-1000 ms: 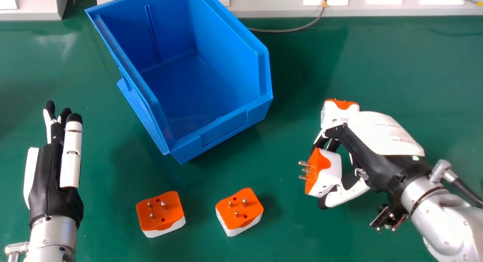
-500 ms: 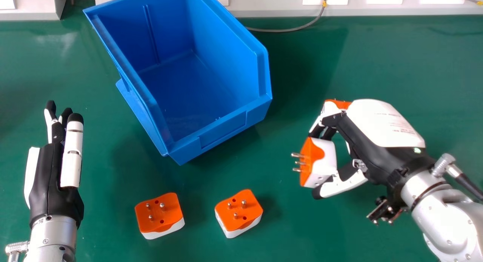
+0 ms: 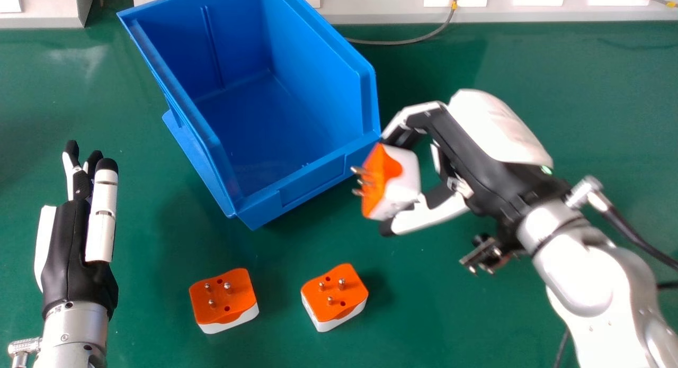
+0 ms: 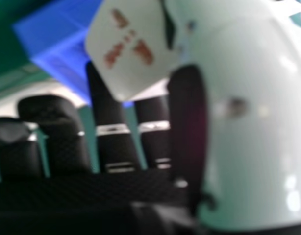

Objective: Pick all objects and put in blue box

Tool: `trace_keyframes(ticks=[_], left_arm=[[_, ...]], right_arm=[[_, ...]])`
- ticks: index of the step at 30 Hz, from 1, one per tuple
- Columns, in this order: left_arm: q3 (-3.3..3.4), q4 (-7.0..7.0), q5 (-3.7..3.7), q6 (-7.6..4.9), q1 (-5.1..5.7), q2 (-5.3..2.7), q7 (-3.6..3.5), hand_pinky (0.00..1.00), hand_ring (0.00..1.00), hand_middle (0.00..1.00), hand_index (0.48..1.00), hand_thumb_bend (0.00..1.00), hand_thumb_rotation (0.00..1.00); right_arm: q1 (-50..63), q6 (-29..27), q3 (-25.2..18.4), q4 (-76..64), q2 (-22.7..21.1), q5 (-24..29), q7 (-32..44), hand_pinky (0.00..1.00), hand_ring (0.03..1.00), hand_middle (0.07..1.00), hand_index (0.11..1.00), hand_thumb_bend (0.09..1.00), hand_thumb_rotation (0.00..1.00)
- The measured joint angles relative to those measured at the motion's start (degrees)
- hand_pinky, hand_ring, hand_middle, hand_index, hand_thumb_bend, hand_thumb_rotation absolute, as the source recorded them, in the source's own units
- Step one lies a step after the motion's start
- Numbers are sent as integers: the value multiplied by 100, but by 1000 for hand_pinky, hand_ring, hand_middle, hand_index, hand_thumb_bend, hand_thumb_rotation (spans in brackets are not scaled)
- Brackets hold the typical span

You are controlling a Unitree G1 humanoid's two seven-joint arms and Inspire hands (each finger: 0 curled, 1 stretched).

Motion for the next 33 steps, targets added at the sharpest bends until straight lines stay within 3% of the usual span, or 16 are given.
trace_keyframes(ticks=[9, 20, 28, 33], left_arm=[[-31, 13, -2, 6, -43, -8, 15, 987, 1000, 998, 987, 256, 936], [-46, -6, 5, 10, -10, -19, 23, 990, 1000, 998, 988, 260, 930], [-98, -65, 94, 48, 29, -51, 87, 990, 1000, 998, 988, 263, 914], [-149, -130, 98, 113, 60, -95, 159, 991, 1000, 998, 988, 259, 907]], right_arm=[[-901, -15, 252, 713, 413, -114, -254, 51, 98, 161, 469, 482, 127], [-2234, -23, 528, 1985, 1020, -130, -588, 31, 76, 132, 469, 483, 128], [-3557, -204, 751, 3756, 1460, -123, -958, 39, 85, 148, 469, 482, 128], [-4282, -333, 883, 4955, 1755, -109, -1259, 56, 109, 184, 470, 482, 125]])
